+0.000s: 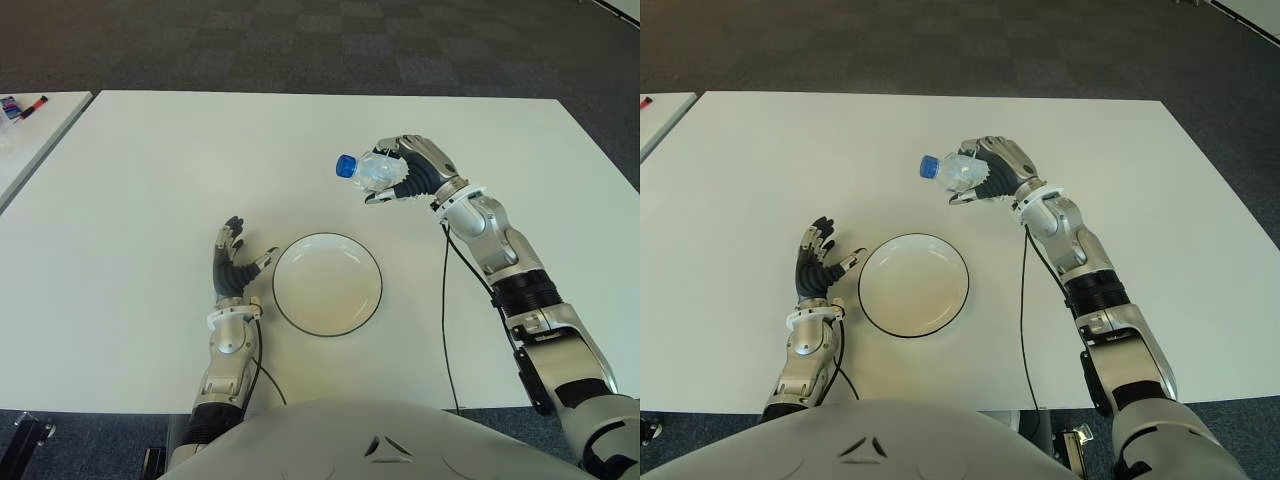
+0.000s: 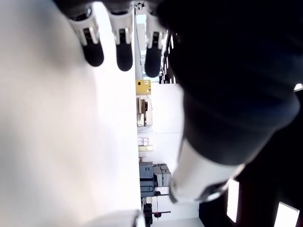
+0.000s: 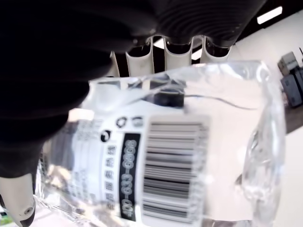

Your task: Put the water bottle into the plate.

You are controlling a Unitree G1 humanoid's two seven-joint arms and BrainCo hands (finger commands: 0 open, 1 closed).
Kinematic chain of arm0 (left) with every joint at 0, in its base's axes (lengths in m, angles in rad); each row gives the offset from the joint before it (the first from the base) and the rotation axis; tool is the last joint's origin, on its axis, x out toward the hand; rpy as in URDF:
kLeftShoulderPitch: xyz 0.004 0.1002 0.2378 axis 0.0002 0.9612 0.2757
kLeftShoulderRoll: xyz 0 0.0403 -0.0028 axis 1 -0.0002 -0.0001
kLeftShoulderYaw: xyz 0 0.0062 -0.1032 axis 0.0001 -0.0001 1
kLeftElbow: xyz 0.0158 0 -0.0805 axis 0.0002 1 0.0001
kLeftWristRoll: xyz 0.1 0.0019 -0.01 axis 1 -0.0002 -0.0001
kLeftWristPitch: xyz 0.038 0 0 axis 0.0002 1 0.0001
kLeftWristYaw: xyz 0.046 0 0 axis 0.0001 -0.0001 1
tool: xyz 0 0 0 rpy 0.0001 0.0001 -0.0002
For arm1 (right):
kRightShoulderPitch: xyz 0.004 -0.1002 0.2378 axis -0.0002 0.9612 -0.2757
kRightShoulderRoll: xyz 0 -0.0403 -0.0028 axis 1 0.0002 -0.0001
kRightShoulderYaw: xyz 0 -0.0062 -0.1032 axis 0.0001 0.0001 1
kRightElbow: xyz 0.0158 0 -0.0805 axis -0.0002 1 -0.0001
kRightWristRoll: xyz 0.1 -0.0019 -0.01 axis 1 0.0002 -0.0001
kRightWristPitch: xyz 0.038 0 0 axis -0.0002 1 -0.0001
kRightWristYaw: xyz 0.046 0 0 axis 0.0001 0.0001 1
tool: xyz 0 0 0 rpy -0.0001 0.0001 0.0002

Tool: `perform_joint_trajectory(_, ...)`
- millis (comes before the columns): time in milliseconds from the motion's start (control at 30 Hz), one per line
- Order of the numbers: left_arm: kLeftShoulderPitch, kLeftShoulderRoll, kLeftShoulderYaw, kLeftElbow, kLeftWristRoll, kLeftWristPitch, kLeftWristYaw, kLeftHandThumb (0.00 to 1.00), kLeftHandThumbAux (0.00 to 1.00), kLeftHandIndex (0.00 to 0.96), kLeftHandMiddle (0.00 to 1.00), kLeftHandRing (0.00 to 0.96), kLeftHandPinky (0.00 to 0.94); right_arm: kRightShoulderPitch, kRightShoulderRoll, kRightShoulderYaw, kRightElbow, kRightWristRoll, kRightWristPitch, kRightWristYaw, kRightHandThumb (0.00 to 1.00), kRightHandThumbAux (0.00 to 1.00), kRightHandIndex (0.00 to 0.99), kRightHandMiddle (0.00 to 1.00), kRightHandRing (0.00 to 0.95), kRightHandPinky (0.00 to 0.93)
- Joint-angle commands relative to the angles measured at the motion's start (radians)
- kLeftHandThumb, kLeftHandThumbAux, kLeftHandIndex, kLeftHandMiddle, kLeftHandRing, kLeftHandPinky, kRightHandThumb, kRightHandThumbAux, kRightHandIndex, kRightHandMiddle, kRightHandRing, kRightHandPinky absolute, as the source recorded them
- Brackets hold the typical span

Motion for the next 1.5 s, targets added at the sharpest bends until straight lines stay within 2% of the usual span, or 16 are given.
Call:
perform_joint_trajectory(33,-0.013,-0.040,-0.003,0.024,0.000,0.019,0.007,0.000,0.953,0.156,0.166,0.129,0.132,0.045,-0.010,-0.078,-0.217,0.040,0.051,0.028,0.955,0.656,0.391,0.506,0.525,0.851)
perform_joint_trajectory(100,-0.016,-0.040,-0.003,0.028,0.001,0.018,0.007,0.000,0.955,0.156,0.164,0.128,0.134,0.071,-0.005,-0.100,-0.279,0.047,0.060,0.028,0.955,0.656,0.390,0.505,0.524,0.847)
perform_joint_trajectory(267,-0.020,-0.041,-0.004,0.030,0.005,0.019,0.011,0.000,0.958,0.155,0.162,0.127,0.135,0.108,0.018,-0.129,-0.342,0.074,0.061,0.025,0.954,0.656,0.389,0.504,0.523,0.839)
perform_joint_trajectory(667,-0.023,-0.037,-0.007,0.041,0.016,0.008,0.012,0.000,0.941,0.150,0.158,0.124,0.134,0.166,0.061,-0.163,-0.416,0.123,0.060,0.033,0.954,0.656,0.390,0.499,0.527,0.839)
perform_joint_trajectory(1100,-0.027,-0.039,-0.002,0.048,0.007,0.003,0.007,0.000,0.955,0.155,0.166,0.131,0.137,0.212,0.093,-0.165,-0.480,0.175,0.072,0.066,0.952,0.657,0.390,0.491,0.533,0.849)
perform_joint_trajectory(1233,-0.027,-0.037,-0.002,0.051,0.007,0.001,0.005,0.000,0.952,0.151,0.163,0.130,0.140,0.242,0.109,-0.149,-0.509,0.173,0.081,0.071,0.952,0.657,0.391,0.491,0.534,0.850)
perform_joint_trajectory(1367,-0.029,-0.036,-0.003,0.054,0.010,0.003,0.006,0.000,0.946,0.149,0.159,0.130,0.145,0.330,0.187,-0.048,-0.566,0.141,0.124,0.073,0.952,0.657,0.391,0.492,0.534,0.850)
perform_joint_trajectory(1500,-0.030,-0.037,-0.003,0.056,0.011,0.004,0.008,0.000,0.947,0.148,0.155,0.129,0.149,0.357,0.214,-0.006,-0.574,0.145,0.147,0.085,0.953,0.657,0.391,0.493,0.533,0.851)
